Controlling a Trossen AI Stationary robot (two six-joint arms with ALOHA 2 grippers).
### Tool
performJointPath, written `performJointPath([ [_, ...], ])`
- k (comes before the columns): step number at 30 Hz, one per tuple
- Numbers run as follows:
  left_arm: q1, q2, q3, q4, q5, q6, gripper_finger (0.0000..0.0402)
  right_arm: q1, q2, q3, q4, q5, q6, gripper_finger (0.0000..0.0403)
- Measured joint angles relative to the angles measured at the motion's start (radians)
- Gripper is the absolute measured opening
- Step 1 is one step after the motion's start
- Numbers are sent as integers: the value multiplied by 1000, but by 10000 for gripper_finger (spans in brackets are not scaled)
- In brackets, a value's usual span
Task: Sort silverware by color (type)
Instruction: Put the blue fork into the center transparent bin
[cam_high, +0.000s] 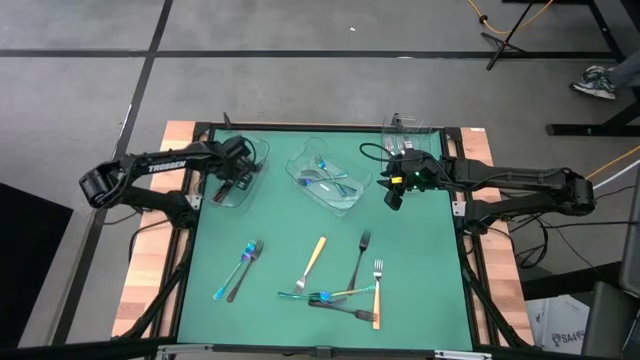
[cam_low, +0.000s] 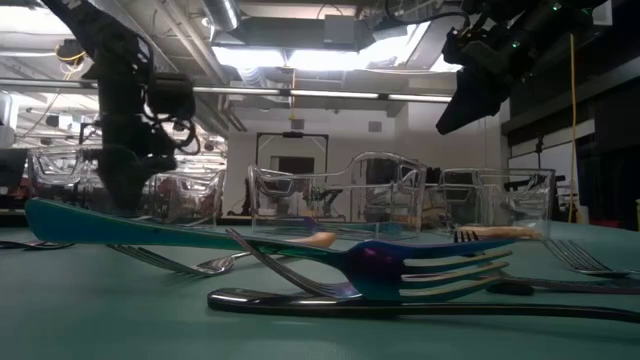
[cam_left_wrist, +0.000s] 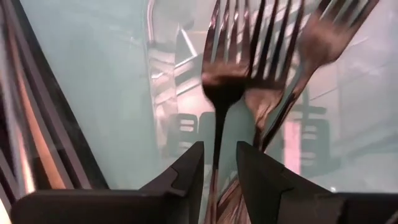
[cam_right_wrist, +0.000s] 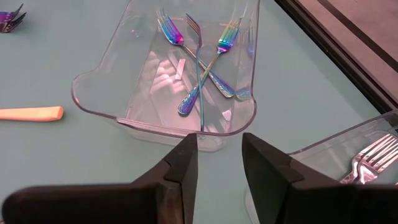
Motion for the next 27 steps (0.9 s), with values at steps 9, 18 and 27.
performJointPath([
  [9,-6,0,117,-11,1,8,89,0,0,0,0,0,0,115],
  [18,-82,0,282,-40,2,12,89,0,0,0,-1,-1,0,115],
  [27,-262,0,402,-83,1,-2,89,0,0,0,-1,-1,0,115],
])
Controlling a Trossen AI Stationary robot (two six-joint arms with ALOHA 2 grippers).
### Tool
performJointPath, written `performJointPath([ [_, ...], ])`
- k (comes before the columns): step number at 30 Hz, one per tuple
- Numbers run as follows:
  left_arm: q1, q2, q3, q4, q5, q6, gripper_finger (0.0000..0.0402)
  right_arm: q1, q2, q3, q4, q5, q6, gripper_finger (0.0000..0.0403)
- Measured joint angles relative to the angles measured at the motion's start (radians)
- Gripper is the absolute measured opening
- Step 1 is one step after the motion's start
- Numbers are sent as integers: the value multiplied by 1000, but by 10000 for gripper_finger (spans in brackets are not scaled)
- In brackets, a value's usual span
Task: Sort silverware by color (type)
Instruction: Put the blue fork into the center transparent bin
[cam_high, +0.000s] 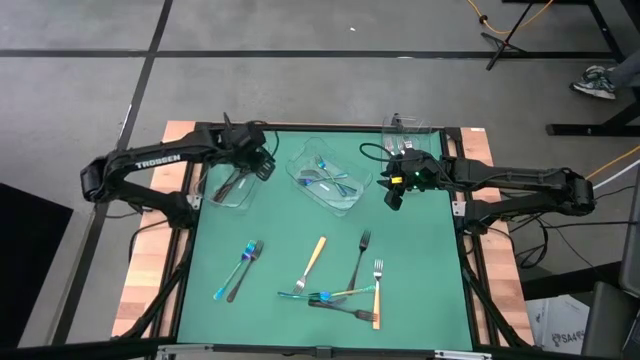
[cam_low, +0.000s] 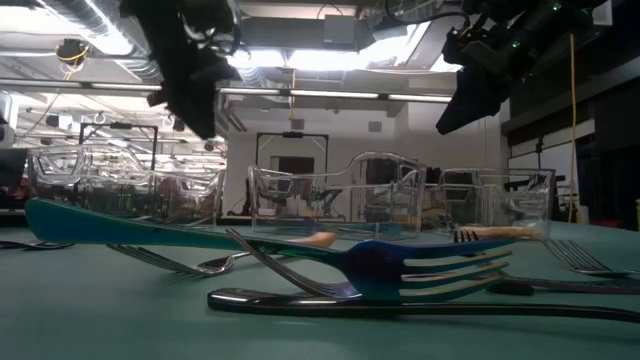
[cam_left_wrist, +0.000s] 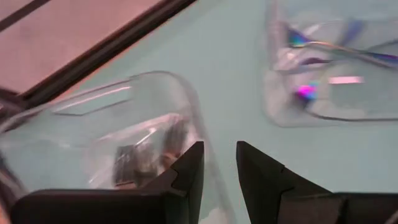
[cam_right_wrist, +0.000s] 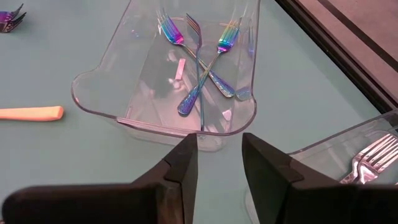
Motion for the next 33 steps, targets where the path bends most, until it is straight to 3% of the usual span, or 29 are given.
performJointPath([
  [11,-304,0,26,-57,-1,-239,89,0,0,0,0,0,0,115],
  [26,-746,0,26,-162,-30,-811,89,0,0,0,0,0,6,115],
  [33,-886,80,27,-192,95,-1062,89,0,0,0,-2,-5,7,115],
])
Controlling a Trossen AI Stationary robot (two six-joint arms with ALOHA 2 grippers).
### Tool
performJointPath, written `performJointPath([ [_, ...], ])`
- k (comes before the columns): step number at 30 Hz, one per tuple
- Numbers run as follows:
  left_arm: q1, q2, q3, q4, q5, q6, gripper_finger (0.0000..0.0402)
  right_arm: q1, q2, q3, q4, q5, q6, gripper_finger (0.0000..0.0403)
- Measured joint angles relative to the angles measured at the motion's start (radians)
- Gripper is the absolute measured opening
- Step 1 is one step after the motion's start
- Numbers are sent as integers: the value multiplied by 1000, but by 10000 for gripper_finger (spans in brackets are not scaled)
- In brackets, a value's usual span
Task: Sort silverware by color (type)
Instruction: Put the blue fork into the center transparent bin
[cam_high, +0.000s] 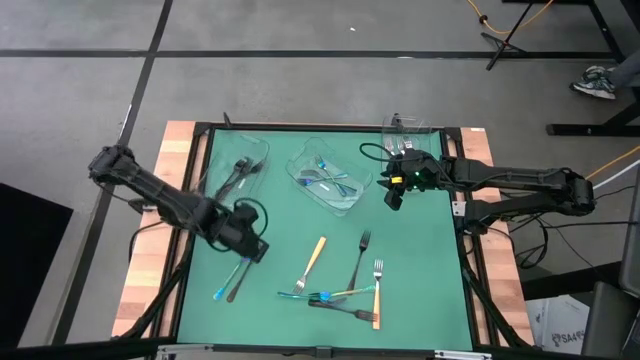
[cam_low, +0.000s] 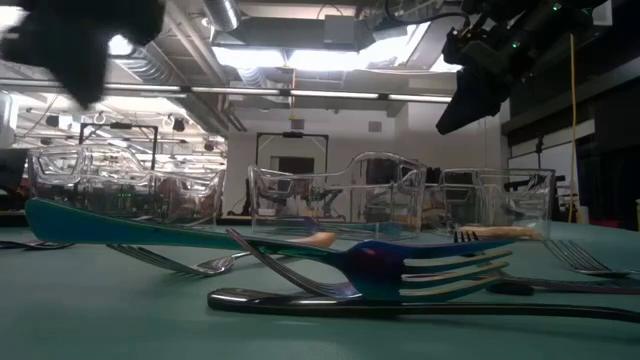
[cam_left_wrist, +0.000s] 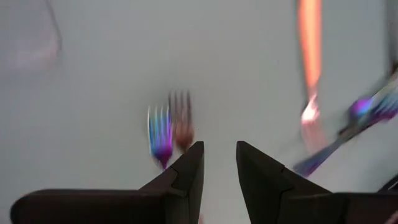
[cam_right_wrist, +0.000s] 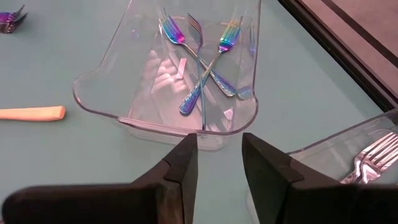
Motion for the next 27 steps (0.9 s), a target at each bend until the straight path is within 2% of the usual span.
performJointPath([
  [3,-41,63,0,-9,83,-71,89,0,0,0,0,-2,0,115],
  [9,-101,205,0,-11,176,-141,88,0,0,0,1,-2,1,115],
  [17,-135,345,0,-10,196,-141,88,0,0,0,1,-2,1,115],
  [27,-135,410,0,-11,185,-139,88,0,0,0,1,-2,1,115],
])
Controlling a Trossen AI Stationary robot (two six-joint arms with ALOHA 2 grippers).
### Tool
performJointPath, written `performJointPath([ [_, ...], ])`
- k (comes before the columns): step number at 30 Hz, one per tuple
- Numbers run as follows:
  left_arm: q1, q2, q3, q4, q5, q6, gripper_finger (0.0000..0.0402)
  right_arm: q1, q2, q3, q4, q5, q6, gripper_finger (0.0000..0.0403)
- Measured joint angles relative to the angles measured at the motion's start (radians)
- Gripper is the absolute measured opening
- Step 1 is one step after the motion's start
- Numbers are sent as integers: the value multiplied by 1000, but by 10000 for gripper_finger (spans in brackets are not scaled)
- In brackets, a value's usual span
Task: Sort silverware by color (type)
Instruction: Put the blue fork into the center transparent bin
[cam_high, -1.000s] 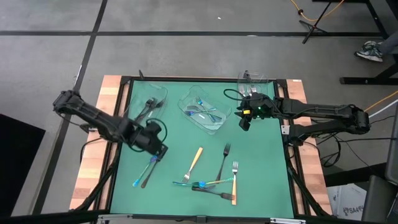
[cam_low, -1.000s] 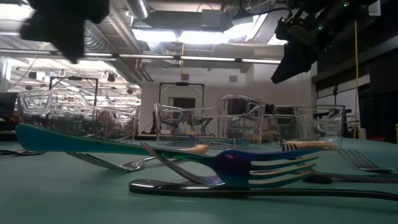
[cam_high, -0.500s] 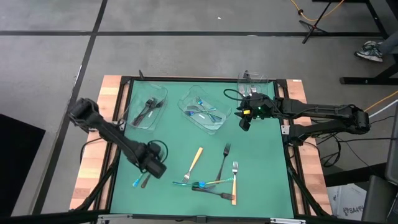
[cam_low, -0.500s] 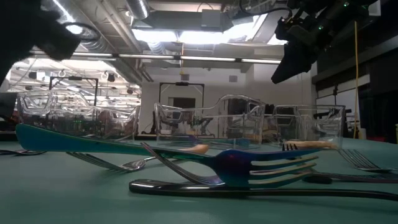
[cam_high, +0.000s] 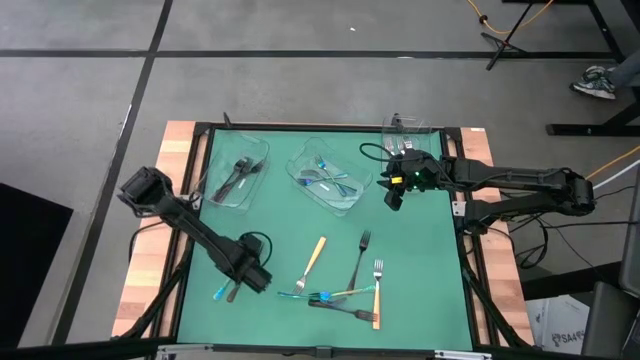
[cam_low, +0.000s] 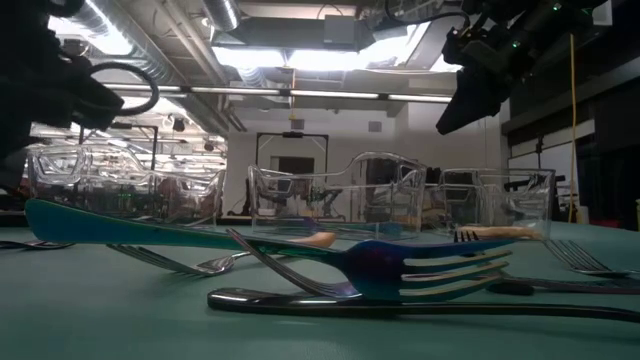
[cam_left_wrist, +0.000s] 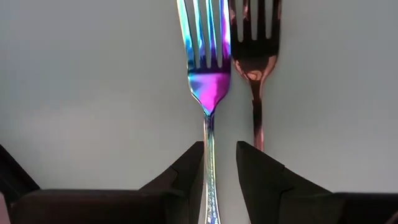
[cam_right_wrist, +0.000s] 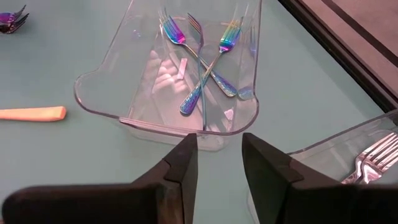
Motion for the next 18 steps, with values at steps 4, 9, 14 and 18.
performJointPath([
  [4,0,28,0,0,0,6,88,0,0,0,0,0,0,115],
  [9,-1,60,-2,-1,0,8,88,0,0,0,0,0,0,115],
  [14,-4,74,-1,-1,0,8,88,0,0,0,0,-1,0,115],
  [18,-10,74,-1,6,-7,8,88,0,0,0,-1,0,0,115],
])
